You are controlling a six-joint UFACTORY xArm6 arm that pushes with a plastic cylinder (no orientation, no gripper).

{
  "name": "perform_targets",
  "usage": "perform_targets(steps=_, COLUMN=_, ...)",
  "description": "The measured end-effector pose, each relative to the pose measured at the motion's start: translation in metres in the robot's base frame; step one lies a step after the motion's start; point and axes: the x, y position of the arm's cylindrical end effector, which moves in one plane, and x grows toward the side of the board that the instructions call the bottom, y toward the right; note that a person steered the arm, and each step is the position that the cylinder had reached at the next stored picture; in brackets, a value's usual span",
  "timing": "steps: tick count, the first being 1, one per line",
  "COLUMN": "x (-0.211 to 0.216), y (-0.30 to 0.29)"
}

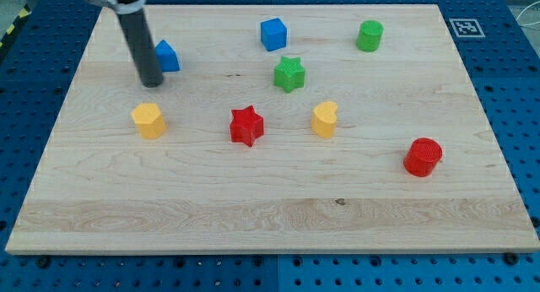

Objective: Move the blue triangle right a bit

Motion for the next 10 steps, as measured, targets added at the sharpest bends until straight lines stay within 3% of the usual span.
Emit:
perform_targets(steps=2, x=-0.064, y=-0.014)
perform_targets(steps=4, x=-0.067, y=0.020)
perform_targets(steps=7, x=-0.041, y=-0.002)
perform_targets(steps=10, x=-0.044, y=0.056)
